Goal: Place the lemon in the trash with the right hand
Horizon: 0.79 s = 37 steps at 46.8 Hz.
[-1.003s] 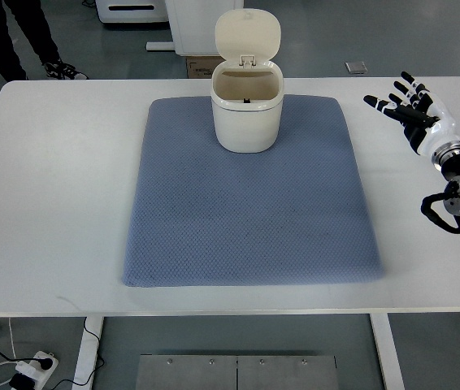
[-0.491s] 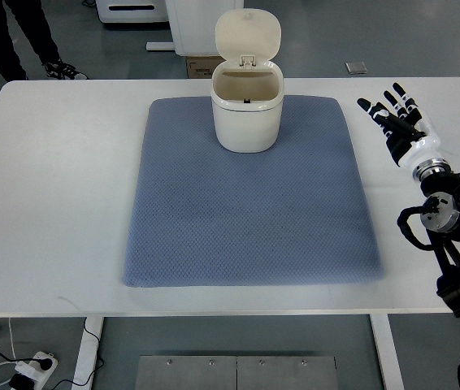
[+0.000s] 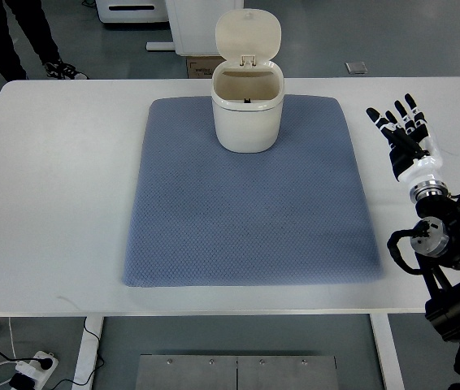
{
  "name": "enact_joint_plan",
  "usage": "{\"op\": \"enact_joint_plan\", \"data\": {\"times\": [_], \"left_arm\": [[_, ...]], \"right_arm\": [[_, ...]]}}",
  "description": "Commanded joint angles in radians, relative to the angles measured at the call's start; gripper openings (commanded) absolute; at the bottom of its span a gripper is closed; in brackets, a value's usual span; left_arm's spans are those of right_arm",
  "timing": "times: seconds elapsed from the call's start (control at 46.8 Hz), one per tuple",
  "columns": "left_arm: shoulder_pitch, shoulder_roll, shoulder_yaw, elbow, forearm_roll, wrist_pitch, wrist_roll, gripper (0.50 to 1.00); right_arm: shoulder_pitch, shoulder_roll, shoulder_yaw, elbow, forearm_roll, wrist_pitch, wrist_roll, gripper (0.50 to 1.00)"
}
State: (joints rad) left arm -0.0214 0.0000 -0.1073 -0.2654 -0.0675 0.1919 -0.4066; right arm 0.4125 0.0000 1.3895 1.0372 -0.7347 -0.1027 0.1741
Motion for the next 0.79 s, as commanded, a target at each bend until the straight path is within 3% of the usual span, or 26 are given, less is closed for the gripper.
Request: {"op": "enact_joint_plan", "data": {"times": [0.0, 0.149, 0.768], "left_arm": [[0.000, 0.000, 0.000, 0.000, 0.000, 0.000, 0.000, 1.000], [0.000, 0.000, 0.000, 0.000, 0.000, 0.000, 0.000, 1.000], [0.000, 0.000, 0.000, 0.000, 0.000, 0.000, 0.000, 1.000]], "right_arm": [[-0.017, 0.000, 0.000, 0.000, 0.000, 0.002, 0.039, 1.000], [-0.032, 0.000, -0.004, -0.003, 0.000, 0.000, 0.156, 1.000], [-0.040, 0.000, -0.064, -0.003, 0.001, -0.003, 0.162, 1.000]]}}
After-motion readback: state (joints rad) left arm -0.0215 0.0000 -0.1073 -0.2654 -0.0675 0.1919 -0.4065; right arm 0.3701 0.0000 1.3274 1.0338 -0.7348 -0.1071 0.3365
